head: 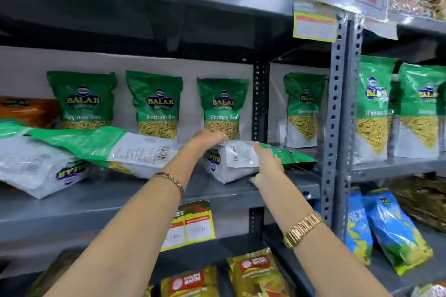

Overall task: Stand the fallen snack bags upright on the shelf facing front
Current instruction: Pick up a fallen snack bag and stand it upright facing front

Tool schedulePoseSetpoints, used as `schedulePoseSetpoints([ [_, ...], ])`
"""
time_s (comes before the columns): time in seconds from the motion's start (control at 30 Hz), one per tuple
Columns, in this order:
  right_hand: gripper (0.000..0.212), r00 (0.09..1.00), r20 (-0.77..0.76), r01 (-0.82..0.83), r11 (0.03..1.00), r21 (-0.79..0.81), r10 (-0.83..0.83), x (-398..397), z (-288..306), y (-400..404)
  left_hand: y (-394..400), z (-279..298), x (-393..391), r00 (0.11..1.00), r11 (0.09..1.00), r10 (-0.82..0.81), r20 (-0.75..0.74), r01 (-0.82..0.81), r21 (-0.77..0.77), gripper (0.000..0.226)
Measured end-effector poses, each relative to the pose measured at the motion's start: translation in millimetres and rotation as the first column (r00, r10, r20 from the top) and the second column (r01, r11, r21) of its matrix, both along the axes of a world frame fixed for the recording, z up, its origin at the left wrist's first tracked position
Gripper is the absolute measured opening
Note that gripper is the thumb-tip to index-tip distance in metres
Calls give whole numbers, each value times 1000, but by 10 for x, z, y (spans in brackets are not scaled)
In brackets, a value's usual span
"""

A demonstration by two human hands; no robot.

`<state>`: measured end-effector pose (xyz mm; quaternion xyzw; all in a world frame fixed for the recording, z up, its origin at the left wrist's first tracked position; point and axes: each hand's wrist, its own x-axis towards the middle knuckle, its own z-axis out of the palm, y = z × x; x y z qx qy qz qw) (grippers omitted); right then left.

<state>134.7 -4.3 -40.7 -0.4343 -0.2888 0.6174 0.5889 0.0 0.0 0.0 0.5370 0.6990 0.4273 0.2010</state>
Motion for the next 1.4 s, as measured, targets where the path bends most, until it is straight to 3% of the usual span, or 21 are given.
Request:
schedulePoseSetpoints([
  [0.13,76,992,-25,-119,992,39,120,-3,-69,153,80,-44,30,996,996,-13,90,21,-91,20],
  [0.23,57,981,-155,-104,991,80,116,-9,-122,224,145,-59,-27,993,996,36,113,-27,-82,32],
  [0.33,40,977,-189,-72,989,131,96,37,-162,241,155,-66,-58,986,998,49,157,-42,-46,29],
  [0.43,41,984,-164,-16,948,317,71,130,-99,309,160,-69,-68,977,999,-15,215,5,46,54],
  [0.53,48,999,-36,-14,835,550,41,229,98,448,135,-86,3,958,981,-134,252,91,174,48],
  [0.67,58,981,173,-185,730,658,92,305,267,669,191,-187,68,939,950,-146,311,45,309,50],
  [0.77,64,945,287,-310,708,634,156,304,225,852,258,-258,90,953,956,-88,290,-1,294,46],
  [0.87,60,872,471,-411,726,551,136,265,122,979,305,-375,100,990,976,23,141,-53,213,28],
  [0.97,60,838,525,-436,758,486,146,229,66,1075,391,-473,81,993,972,94,71,-107,210,38],
  [1.1,50,869,452,-431,756,492,201,236,78,1081,410,-503,82,993,968,91,76,-106,226,46],
  [1.2,29,924,236,-380,792,477,301,319,125,1108,385,-490,119,988,971,114,104,-133,200,56],
  [1.27,22,958,116,-288,859,423,264,345,168,1187,327,-446,165,974,956,160,161,-193,221,60],
  [1.4,37,966,145,-251,899,357,213,245,110,1342,165,-431,311,932,907,201,303,-294,302,47],
])
